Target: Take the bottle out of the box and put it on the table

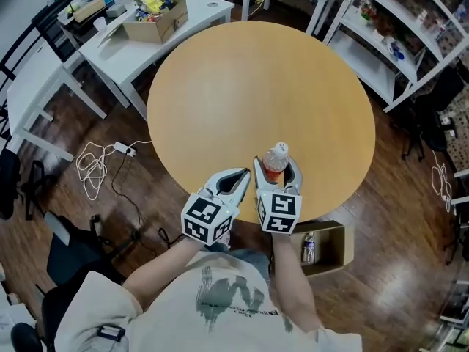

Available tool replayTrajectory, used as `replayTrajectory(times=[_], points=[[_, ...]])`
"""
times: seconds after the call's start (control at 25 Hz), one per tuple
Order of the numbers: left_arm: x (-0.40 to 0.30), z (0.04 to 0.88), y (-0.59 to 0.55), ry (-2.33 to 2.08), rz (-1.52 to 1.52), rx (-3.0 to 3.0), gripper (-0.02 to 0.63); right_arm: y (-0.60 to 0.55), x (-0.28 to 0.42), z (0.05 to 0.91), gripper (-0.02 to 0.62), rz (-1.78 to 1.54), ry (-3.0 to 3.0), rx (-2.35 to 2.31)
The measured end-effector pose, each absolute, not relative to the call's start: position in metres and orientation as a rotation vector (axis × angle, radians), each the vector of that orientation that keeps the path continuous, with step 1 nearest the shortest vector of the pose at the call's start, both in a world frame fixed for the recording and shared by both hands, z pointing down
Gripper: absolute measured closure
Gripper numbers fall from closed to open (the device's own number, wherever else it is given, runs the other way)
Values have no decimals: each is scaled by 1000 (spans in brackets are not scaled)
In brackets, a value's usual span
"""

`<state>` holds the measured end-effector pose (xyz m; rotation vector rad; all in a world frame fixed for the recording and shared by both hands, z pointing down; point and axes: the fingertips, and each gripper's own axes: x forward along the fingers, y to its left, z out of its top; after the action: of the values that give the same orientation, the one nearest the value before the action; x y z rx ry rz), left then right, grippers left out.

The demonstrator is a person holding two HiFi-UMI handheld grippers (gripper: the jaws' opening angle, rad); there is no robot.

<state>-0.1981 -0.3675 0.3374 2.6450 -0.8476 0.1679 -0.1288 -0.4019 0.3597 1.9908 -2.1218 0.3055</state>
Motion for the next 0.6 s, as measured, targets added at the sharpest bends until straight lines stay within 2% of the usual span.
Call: replayTrajectory(times=[0.6], points=[[-190,343,-391,-808,220,2679,609,-421,-124,361,278,148,-2053,2101]])
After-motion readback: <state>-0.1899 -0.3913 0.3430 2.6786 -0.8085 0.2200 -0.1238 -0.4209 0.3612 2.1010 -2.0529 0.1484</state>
